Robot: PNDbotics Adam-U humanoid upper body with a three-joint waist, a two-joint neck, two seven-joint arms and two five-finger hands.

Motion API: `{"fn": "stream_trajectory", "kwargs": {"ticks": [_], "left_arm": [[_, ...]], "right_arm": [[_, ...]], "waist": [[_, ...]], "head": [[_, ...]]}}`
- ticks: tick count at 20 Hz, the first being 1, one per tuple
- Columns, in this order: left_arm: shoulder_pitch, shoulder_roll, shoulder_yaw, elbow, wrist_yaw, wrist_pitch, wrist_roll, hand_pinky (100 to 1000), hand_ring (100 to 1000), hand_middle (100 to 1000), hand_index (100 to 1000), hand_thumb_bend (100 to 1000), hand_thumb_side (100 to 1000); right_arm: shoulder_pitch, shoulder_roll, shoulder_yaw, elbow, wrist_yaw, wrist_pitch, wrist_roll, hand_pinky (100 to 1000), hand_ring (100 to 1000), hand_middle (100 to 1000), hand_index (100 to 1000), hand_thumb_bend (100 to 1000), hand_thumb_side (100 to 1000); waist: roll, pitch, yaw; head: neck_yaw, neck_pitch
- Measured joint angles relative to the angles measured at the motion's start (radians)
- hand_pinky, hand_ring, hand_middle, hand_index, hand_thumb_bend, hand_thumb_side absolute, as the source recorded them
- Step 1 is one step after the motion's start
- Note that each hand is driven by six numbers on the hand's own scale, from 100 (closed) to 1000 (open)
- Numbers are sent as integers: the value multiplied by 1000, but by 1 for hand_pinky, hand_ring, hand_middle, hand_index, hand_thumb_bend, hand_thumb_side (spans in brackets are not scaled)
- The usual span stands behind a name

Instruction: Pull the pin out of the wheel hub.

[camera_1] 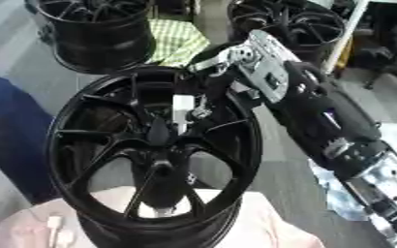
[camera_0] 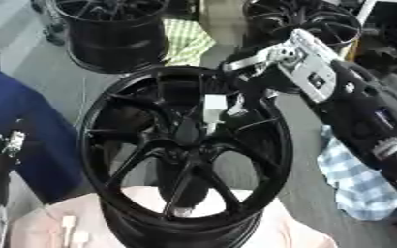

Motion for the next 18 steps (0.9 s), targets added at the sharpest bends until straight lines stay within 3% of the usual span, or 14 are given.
{"fn": "stream_trajectory", "kwargs": {"ticks": [6,12,15,18], "left_arm": [[0,0,0,0,0,0,0,719,672,659,814,339,609],[0,0,0,0,0,0,0,719,673,659,814,338,609],[0,0,0,0,0,0,0,718,673,659,815,337,609],[0,0,0,0,0,0,-1,719,673,659,815,337,610]], "right_arm": [[4,12,-10,7,14,-3,0,816,793,704,776,330,361],[5,19,-19,3,26,-3,-9,791,747,608,689,218,244],[5,19,-19,-12,24,-6,-29,764,693,520,594,100,127],[5,16,-18,-41,5,-6,-52,757,678,503,574,100,100]], "waist": [[0,1,2],[0,1,4],[0,1,4],[0,1,4]], "head": [[0,0],[-1,0],[-1,0],[-1,0]]}}
